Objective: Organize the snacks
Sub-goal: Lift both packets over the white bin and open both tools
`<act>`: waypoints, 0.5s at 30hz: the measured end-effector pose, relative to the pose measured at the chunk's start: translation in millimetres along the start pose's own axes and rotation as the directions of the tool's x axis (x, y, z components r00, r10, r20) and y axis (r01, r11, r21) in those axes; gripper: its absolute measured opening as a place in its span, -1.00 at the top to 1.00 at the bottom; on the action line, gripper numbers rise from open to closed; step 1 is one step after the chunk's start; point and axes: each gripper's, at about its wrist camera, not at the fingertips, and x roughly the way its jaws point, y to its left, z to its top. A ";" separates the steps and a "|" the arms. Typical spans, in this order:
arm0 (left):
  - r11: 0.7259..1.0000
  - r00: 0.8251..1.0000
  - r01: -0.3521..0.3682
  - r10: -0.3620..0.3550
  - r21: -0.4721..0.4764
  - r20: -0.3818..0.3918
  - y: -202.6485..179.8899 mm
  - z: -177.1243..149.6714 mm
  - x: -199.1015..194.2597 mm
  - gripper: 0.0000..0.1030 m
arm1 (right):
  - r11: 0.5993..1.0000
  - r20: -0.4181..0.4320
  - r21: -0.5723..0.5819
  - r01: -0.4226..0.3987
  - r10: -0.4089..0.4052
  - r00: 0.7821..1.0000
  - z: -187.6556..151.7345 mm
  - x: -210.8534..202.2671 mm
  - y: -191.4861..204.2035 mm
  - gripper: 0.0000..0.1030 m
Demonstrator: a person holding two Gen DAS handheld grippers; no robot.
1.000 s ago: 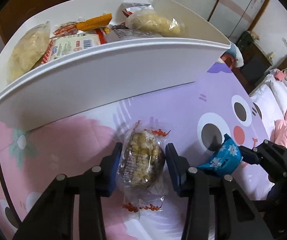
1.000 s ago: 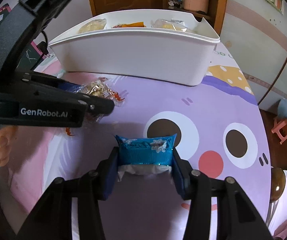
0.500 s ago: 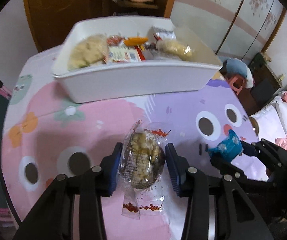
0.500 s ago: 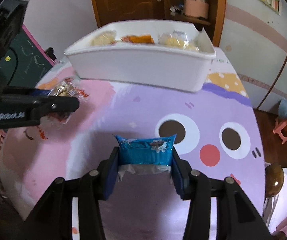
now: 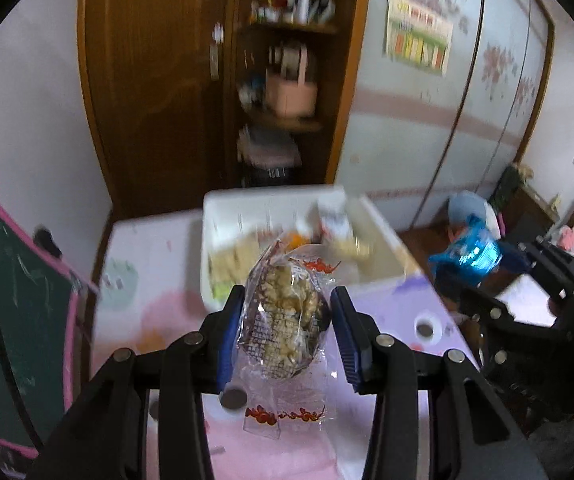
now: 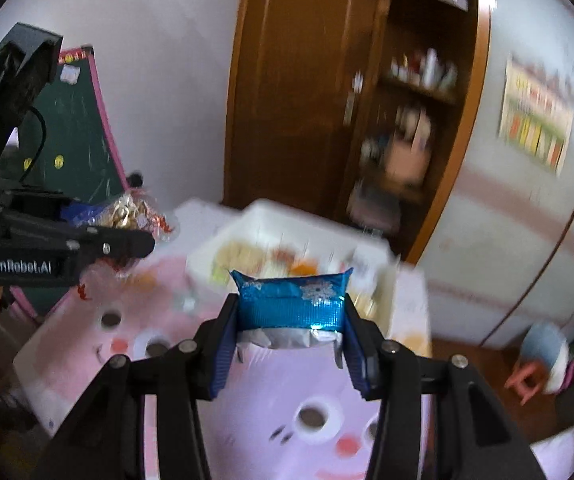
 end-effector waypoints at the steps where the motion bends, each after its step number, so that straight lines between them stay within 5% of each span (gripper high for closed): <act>1: 1.000 1.000 -0.006 0.006 0.006 0.021 0.0 9.6 -4.6 0.20 | 1.000 0.022 -0.009 0.014 -0.014 1.000 10.5 -2.7 -2.6 0.08; 8: 0.998 0.993 -0.056 0.055 0.015 0.102 -3.6 73.0 -0.3 0.20 | 0.994 0.140 -0.027 0.103 -0.098 0.985 86.7 0.0 -22.9 0.07; 15: 0.995 0.994 -0.086 0.088 -0.042 0.060 10.1 105.2 71.7 0.20 | 0.992 0.089 -0.005 0.126 -0.125 0.988 107.5 63.3 -35.1 0.07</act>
